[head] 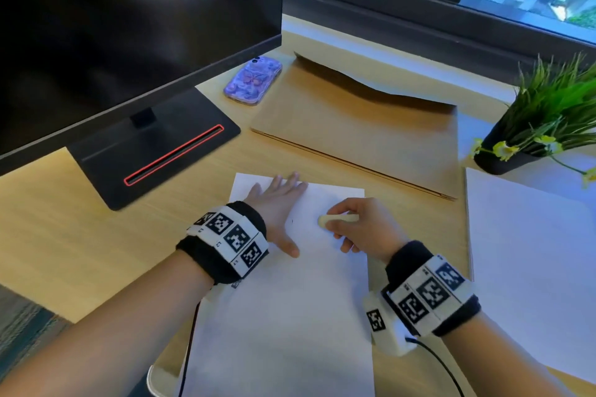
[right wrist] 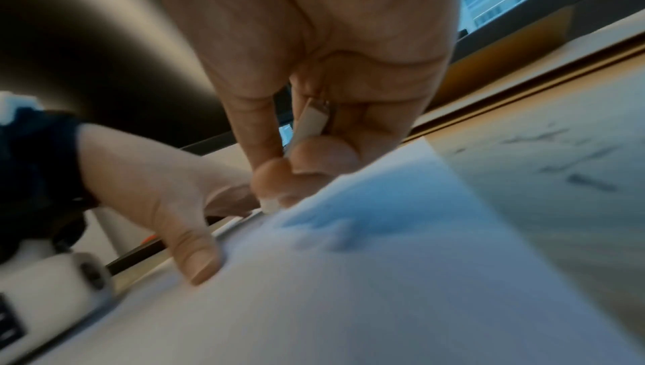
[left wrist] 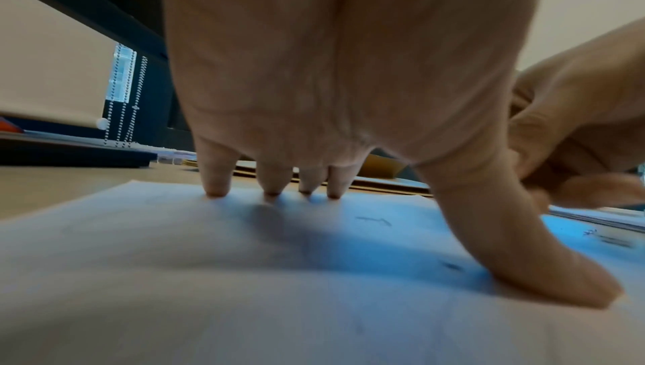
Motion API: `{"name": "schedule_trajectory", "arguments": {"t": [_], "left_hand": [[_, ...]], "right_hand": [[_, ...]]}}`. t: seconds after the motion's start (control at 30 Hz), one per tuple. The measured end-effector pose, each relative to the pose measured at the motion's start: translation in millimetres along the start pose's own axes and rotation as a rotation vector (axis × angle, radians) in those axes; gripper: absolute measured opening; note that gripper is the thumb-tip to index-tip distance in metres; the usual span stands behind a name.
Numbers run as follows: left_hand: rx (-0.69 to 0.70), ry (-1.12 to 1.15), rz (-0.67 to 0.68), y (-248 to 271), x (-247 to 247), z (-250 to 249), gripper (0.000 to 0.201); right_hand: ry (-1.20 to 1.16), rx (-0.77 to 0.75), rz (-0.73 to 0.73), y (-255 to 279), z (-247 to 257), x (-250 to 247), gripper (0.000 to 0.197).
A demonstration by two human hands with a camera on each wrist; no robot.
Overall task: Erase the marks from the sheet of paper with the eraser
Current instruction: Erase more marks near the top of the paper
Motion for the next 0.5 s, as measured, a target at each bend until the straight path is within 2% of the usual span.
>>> {"name": "schedule_trajectory", "arguments": {"t": [0.17,0.37,0.5], "left_hand": [[0.006,-0.059,0.016,-2,2,3,0.124],[0.010,-0.084,-0.006,0,3,6,0.121],[0.015,-0.093,-0.024,-2,4,7,0.124]], "right_hand": [[0.116,0.032,0.160,-9,8,24,0.009],[0.065,0.032,-0.022,-33,22,4,0.008],[0.159,0.005,0.202,-11,19,37,0.006]]}}
Point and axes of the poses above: each hand's wrist, its own y-axis away from the middle knuckle, its own x-axis out of the palm, z = x × y, the point moved 4 cm from there along -y, towards the middle knuckle, and after that the axes turned 5 degrees about z, right-handed, at the moved point
